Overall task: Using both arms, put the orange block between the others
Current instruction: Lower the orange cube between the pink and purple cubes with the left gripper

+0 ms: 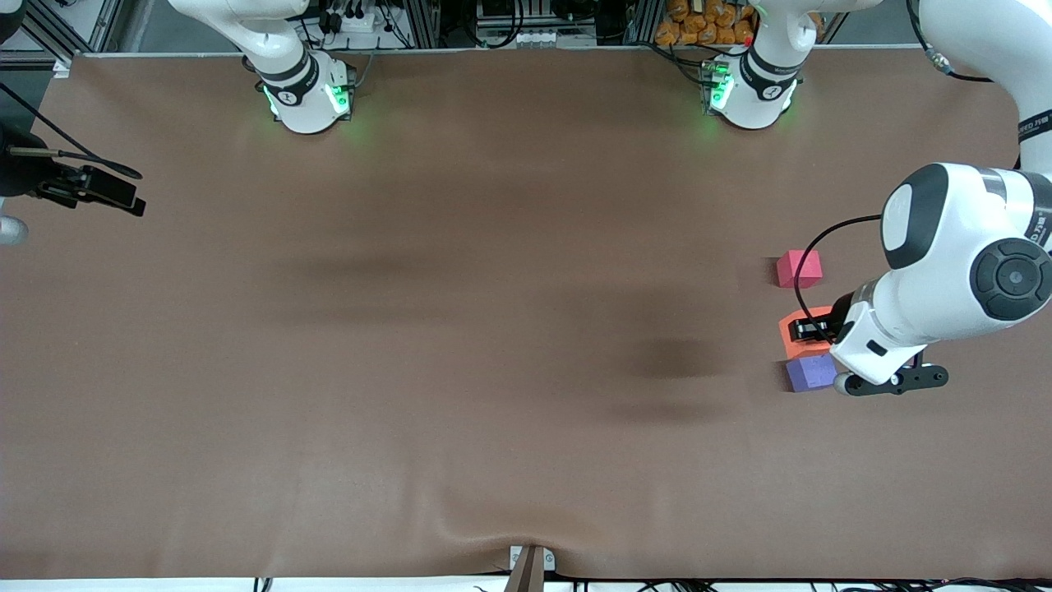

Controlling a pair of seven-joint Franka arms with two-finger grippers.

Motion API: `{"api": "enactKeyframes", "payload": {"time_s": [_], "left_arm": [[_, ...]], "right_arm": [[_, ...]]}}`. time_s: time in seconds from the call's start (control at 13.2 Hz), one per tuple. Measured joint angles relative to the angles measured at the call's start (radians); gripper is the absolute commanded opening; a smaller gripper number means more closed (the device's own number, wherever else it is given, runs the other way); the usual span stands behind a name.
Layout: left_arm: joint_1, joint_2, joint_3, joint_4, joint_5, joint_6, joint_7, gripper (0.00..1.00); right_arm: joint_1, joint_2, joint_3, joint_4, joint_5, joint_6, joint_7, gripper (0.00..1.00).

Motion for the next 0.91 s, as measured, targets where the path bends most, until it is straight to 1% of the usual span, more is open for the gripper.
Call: {"api": "enactKeyframes", "payload": {"time_s": [0.38,0.68,0.91], "left_arm": [[0.024,-0.005,0.000,-0.023,0.000,0.002,0.035,0.06],[0.038,-0.024,0.000,-0.100,0.000,0.070,0.056,0.07],[0.043,-0.035,0.000,-0.184,0.000,0.155,0.062,0.08]], "right_arm": [[0.000,0.000,0.000,0.000,0.000,0.000,0.000,1.00],[0.000,0.000,0.000,0.000,0.000,0.000,0.000,1.00],[0.000,0.000,0.001,0.000,0.000,0.000,0.000,1.00]]}}
